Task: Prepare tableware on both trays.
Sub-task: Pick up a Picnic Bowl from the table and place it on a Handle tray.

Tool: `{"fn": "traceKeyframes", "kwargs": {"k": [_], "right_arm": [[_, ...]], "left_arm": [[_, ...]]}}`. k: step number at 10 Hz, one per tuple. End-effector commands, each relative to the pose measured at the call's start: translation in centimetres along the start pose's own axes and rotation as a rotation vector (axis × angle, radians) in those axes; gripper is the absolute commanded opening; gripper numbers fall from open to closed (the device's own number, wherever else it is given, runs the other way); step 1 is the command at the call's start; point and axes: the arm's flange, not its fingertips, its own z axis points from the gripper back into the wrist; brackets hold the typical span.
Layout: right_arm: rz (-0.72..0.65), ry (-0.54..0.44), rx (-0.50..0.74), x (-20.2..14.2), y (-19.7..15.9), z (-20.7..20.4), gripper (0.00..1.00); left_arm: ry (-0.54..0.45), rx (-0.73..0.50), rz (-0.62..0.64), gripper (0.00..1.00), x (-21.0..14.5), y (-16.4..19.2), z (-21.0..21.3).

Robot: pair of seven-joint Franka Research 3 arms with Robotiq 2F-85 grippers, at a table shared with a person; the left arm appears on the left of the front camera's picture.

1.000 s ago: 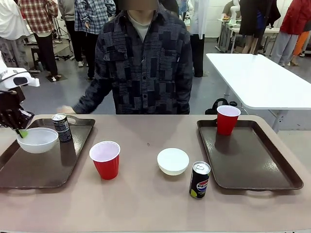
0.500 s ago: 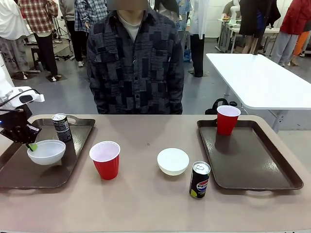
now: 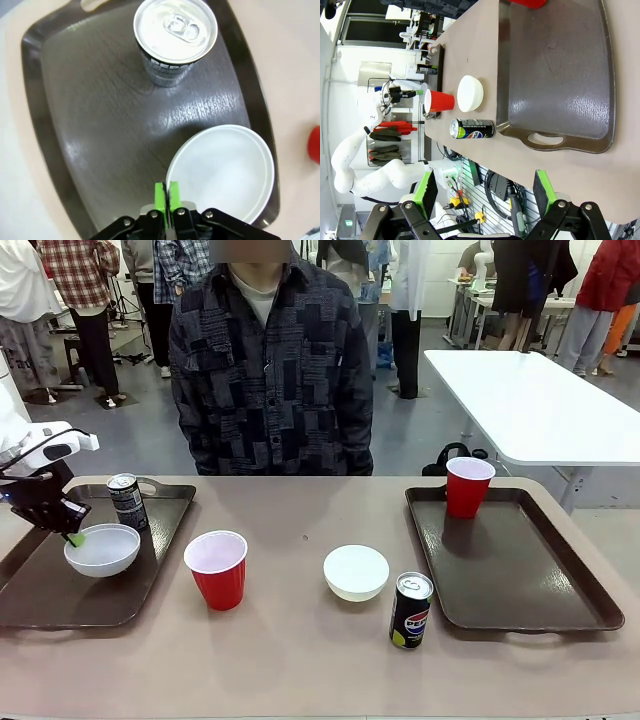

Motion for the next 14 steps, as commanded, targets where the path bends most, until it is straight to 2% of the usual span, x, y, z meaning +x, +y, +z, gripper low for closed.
{"fn": "traceKeyframes", "kwargs": {"k": [1, 2, 3, 5, 6, 7, 8, 9, 10, 11, 14], "right_arm": [[0.007, -0.008, 0.016, 0.1, -0.2, 0.0, 1.00], [0.007, -0.008, 0.016, 0.1, -0.2, 0.0, 1.00], [0.007, -0.008, 0.016, 0.1, -0.2, 0.0, 1.00], [0.007, -0.008, 0.016, 0.1, -0.2, 0.0, 1.00], [0.007, -0.008, 0.016, 0.1, -0.2, 0.0, 1.00], [0.007, -0.008, 0.016, 0.1, -0.2, 0.0, 1.00], [0.007, -0.008, 0.016, 0.1, -0.2, 0.0, 1.00], [0.007, -0.008, 0.016, 0.1, -0.2, 0.0, 1.00], [0.007, -0.008, 0.016, 0.1, -0.2, 0.0, 1.00], [0.007, -0.008, 0.016, 0.1, -0.2, 0.0, 1.00], [0.007, -0.008, 0.016, 0.1, -0.2, 0.0, 1.00]], "left_arm": [[-0.005, 0.007, -0.032, 0.51, -1.8, 0.0, -1.0], [-0.001, 0.015, -0.038, 0.63, -1.7, 0.0, -0.9], [0.000, 0.020, -0.046, 1.00, -1.8, 0.1, -0.9], [0.012, 0.030, -0.057, 1.00, -1.8, 0.2, -0.8], [0.001, 0.044, -0.073, 0.86, -1.7, 0.2, -0.1], [-0.001, 0.051, -0.074, 0.55, -1.6, 0.2, 0.7], [0.003, 0.054, -0.074, 1.00, -1.3, 0.2, 1.7], [0.020, 0.031, -0.072, 0.75, -1.0, -0.1, 3.0], [0.038, 0.017, -0.062, 1.00, -0.4, -0.7, 4.9], [0.019, -0.017, -0.054, 0.81, 0.1, -1.2, 6.9], [-0.001, 0.033, -0.042, 0.81, 1.5, -1.8, 10.3]]}}
